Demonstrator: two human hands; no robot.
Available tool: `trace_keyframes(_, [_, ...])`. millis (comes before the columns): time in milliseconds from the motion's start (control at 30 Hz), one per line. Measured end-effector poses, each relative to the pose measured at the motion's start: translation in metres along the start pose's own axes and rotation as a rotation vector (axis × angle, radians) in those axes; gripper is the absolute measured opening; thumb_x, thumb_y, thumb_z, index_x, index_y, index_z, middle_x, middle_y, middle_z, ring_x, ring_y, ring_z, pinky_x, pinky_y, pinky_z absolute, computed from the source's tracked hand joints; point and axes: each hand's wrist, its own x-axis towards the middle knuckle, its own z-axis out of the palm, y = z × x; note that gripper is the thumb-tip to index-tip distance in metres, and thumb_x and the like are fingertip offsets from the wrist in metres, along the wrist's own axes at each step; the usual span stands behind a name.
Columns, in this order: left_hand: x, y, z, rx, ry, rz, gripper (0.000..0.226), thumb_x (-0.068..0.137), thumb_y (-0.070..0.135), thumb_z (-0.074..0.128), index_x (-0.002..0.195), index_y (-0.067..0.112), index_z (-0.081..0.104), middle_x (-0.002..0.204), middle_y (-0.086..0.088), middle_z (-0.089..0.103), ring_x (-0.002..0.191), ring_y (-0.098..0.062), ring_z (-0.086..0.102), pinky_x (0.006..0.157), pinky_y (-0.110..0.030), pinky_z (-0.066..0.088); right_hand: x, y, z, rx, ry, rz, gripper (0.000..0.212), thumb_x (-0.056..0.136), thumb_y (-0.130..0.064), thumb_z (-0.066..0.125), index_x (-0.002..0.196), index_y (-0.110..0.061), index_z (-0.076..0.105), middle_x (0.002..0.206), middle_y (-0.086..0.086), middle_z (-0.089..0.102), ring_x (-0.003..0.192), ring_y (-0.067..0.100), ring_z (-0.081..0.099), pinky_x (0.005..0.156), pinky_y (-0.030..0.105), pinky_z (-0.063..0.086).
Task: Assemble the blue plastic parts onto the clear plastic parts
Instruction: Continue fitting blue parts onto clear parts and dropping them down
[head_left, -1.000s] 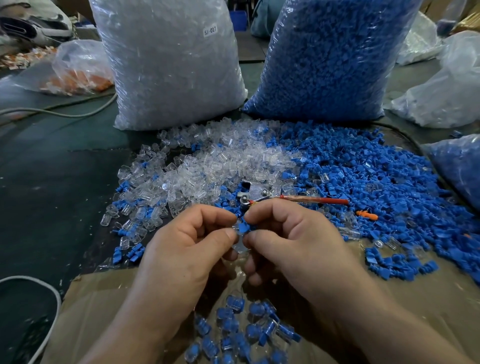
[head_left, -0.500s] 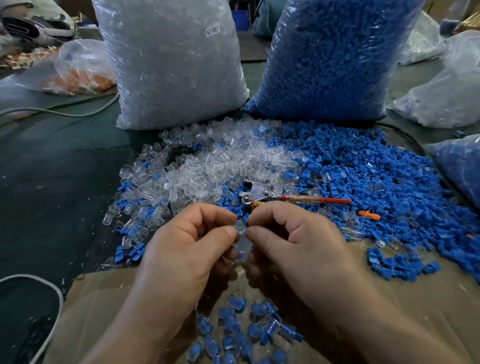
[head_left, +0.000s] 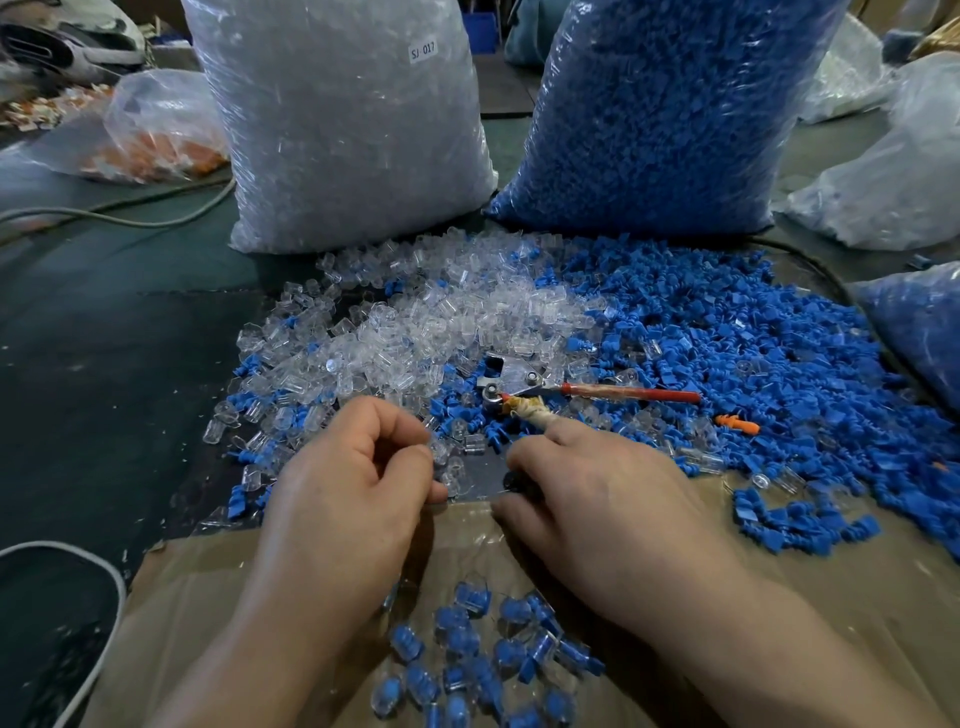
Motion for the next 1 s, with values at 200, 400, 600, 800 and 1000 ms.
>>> trace_keyframes(200, [-0.004,0.006,0.0,0.113,-0.058,0.03,0.011,0.085,0.041,0.056,0.093,0.047,0.06,0.081,0.022,0.073,0.074,-0.005,0.072,0.062,-0.045,0.061,0.003,0.004,0.0,-0.065,-0.028,0.045,0.032,0.096,-0.057,0.036,0.107,-0.033,0.054,0.096,-0.01,0.047,0.085,0.015,0.05,0.064,0.031,0.04])
trace_keyframes(400, [-0.007,0.01,-0.001,0.159,-0.048,0.044,0.011,0.083,0.046,0.055,0.093,0.045,0.06,0.075,0.014,0.072,0.069,-0.011,0.072,0.055,-0.046,0.06,0.009,0.005,0.0,-0.092,0.01,0.086,0.046,0.093,-0.063,0.041,0.13,-0.036,0.037,0.102,-0.011,0.051,0.089,0.015,0.052,0.063,0.031,0.038])
trace_keyframes(600, [-0.008,0.013,-0.001,0.176,-0.061,0.03,0.017,0.081,0.053,0.053,0.094,0.047,0.06,0.079,0.017,0.072,0.07,-0.01,0.072,0.058,-0.046,0.06,0.019,0.001,0.006,-0.18,-0.001,0.104,0.03,0.097,-0.056,0.038,0.111,-0.033,0.05,0.1,-0.006,0.054,0.085,0.021,0.06,0.046,0.029,0.017])
trace_keyframes(800, [-0.008,0.013,-0.002,0.151,-0.071,0.042,0.013,0.082,0.05,0.055,0.093,0.045,0.061,0.076,0.014,0.072,0.069,-0.012,0.071,0.058,-0.046,0.06,0.017,0.006,0.001,-0.154,-0.042,0.086,0.018,0.098,-0.051,0.038,0.094,-0.034,0.043,0.096,-0.01,0.056,0.074,0.021,0.051,0.05,0.032,0.027])
trace_keyframes(1000, [-0.006,0.015,0.001,0.013,-0.084,0.007,0.017,0.087,0.028,0.063,0.09,0.045,0.064,0.078,0.017,0.073,0.072,0.002,0.07,0.053,-0.011,0.052,0.014,0.003,-0.003,-0.086,-0.028,0.081,0.016,0.093,-0.039,0.041,0.085,-0.03,0.032,0.075,-0.009,0.042,0.055,0.01,0.034,0.044,0.028,0.019])
